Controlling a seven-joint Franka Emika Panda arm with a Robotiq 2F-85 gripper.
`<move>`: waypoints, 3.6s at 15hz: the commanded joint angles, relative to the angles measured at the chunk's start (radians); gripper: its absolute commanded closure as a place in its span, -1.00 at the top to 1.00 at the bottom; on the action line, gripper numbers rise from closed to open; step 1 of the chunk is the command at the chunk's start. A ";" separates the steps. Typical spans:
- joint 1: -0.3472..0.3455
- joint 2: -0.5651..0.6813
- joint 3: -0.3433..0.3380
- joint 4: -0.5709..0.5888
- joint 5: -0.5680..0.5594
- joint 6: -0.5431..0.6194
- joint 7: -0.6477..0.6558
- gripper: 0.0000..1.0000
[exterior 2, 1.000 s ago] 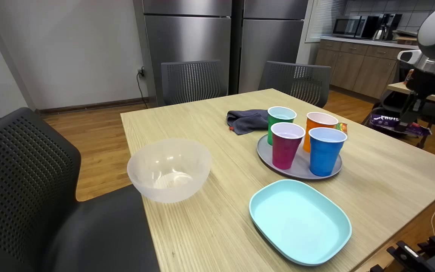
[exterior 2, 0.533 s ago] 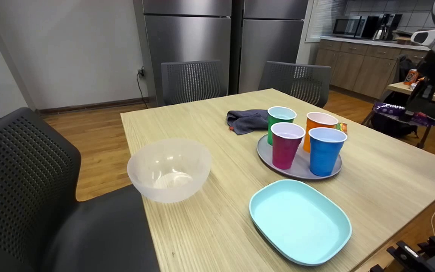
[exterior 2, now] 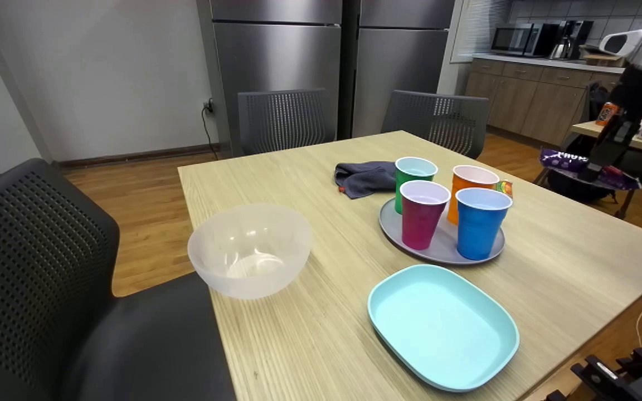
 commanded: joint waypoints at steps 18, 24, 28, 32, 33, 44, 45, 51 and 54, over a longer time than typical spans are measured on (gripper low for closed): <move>0.270 -0.127 0.085 -0.070 -0.219 -0.127 0.435 -0.91; 0.334 -0.110 0.121 -0.071 -0.199 -0.147 0.468 -0.91; 0.377 -0.078 0.164 -0.072 -0.191 -0.147 0.522 -0.91; 0.436 -0.021 0.198 -0.073 -0.121 -0.124 0.520 -0.91; 0.449 -0.006 0.209 -0.073 -0.101 -0.121 0.520 -0.91; 0.496 0.176 0.339 -0.073 0.083 -0.010 0.511 -0.91; 0.491 0.196 0.349 -0.073 0.097 0.012 0.513 -0.91; 0.454 0.321 0.390 -0.052 0.092 0.135 0.547 -0.91; 0.439 0.351 0.399 -0.053 0.063 0.181 0.570 -0.91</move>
